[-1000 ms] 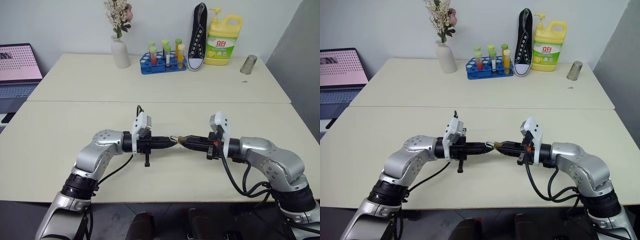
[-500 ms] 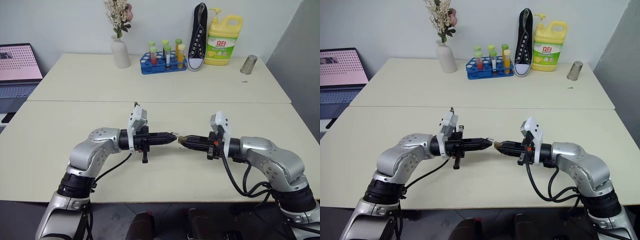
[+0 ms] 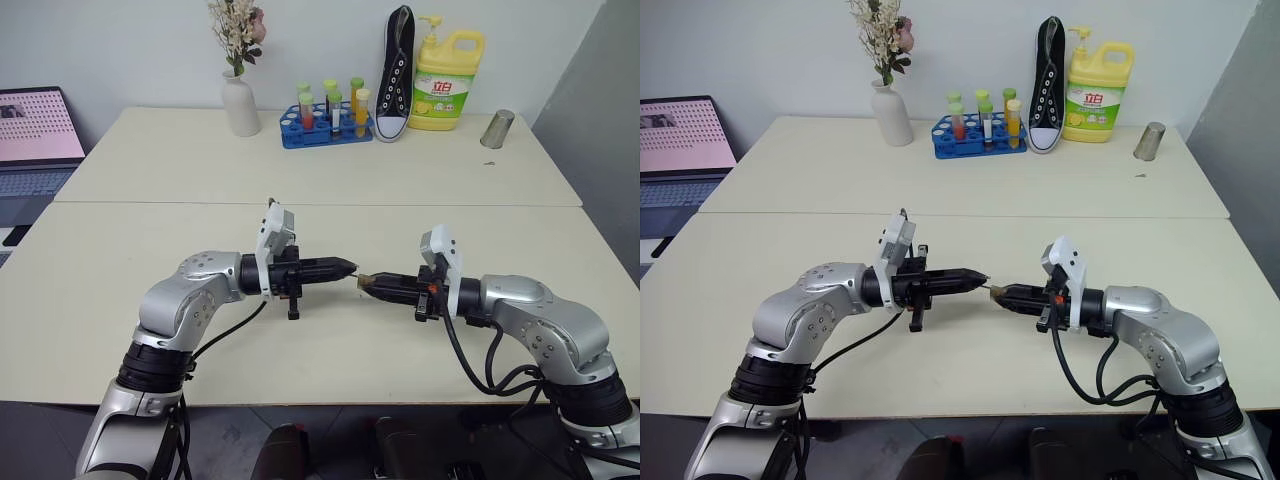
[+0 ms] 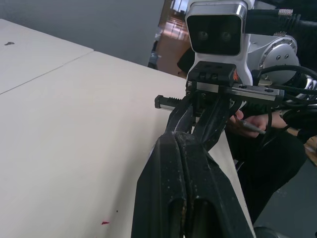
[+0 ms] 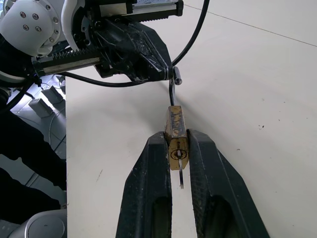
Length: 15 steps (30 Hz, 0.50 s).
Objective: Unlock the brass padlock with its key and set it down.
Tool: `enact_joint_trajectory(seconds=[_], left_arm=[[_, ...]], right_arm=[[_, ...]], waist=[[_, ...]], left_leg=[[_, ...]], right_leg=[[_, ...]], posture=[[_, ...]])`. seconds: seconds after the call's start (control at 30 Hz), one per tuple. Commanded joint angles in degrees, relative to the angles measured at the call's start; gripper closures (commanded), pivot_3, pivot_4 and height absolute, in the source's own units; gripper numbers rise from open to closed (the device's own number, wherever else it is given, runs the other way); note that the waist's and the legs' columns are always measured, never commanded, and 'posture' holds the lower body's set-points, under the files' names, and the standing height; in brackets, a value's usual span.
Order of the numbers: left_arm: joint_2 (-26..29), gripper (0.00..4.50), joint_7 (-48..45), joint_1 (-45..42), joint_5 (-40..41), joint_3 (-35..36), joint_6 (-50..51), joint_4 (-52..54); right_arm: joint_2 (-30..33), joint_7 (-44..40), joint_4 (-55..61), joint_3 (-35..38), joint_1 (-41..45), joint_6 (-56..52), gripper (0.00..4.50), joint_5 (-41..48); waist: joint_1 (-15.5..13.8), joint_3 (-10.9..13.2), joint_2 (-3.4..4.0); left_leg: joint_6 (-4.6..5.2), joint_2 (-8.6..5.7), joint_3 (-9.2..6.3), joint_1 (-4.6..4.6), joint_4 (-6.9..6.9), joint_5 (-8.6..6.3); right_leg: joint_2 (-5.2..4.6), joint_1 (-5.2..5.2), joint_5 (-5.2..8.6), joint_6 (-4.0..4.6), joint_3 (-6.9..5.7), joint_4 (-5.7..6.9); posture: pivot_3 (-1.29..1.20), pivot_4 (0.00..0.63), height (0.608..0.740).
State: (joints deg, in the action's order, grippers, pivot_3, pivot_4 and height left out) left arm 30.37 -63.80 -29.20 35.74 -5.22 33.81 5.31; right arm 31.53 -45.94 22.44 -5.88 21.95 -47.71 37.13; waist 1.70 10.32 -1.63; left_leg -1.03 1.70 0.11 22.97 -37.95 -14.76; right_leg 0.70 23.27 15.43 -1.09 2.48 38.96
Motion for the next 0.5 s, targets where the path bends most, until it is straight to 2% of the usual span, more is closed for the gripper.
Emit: enact_joint_trajectory(seconds=[0.03, 0.2, 0.23, 0.3, 0.5], left_arm=[[2.19, 4.50, 0.11, -1.05, -3.97, 1.55, -5.79, 1.52], [7.54, 4.50, -4.74, 0.37, -16.18, -1.51, -24.74, -1.15], [8.50, 4.33, -5.87, 1.00, -18.28, -2.22, -28.62, -1.82], [9.66, 3.93, -7.63, 2.12, -20.76, -3.29, -33.76, -2.82], [10.52, 1.95, -10.60, 6.79, -20.98, -3.87, -37.64, -2.66]], right_arm=[[0.47, -0.13, 1.17, 0.62, 0.31, 0.42, 4.37, 0.25], [0.65, 0.39, 0.70, 1.00, 0.02, -1.35, 4.37, 0.83], [0.60, 0.55, 0.36, 0.95, 0.13, -2.09, 4.37, 1.05], [0.41, 0.87, -0.19, 0.89, 0.40, -3.50, 4.37, 1.40], [-0.99, 3.34, -2.98, 0.43, 1.59, -11.54, 4.37, 3.28]], waist=[[0.00, 0.00, 0.00], [-0.02, 0.00, 0.00], [-0.03, 0.00, 0.00], [-0.03, 0.00, 0.01], [-0.01, 0.01, 0.01]], left_leg=[[0.00, 0.00, 0.00, 0.00, 0.00, 0.00], [0.00, 0.00, 0.02, 0.00, 0.03, 0.00], [0.00, -0.01, 0.03, 0.00, 0.03, 0.00], [0.00, -0.01, 0.07, 0.00, 0.03, 0.00], [0.00, 0.02, 0.06, 0.02, 0.04, 0.00]], right_leg=[[0.00, 0.00, 0.00, 0.00, 0.00, 0.00], [0.00, 0.02, 0.00, 0.02, 0.01, -0.01], [-0.01, 0.02, 0.00, 0.02, 0.02, -0.01], [-0.03, 0.02, 0.00, 0.02, 0.03, -0.04], [-0.06, 0.03, 0.01, 0.03, 0.02, -0.04]], posture=[[0.00, 0.150, 0.740], [0.00, 0.150, 0.740], [0.00, 0.150, 0.740], [0.00, 0.150, 0.740], [0.00, 0.150, 0.740]])
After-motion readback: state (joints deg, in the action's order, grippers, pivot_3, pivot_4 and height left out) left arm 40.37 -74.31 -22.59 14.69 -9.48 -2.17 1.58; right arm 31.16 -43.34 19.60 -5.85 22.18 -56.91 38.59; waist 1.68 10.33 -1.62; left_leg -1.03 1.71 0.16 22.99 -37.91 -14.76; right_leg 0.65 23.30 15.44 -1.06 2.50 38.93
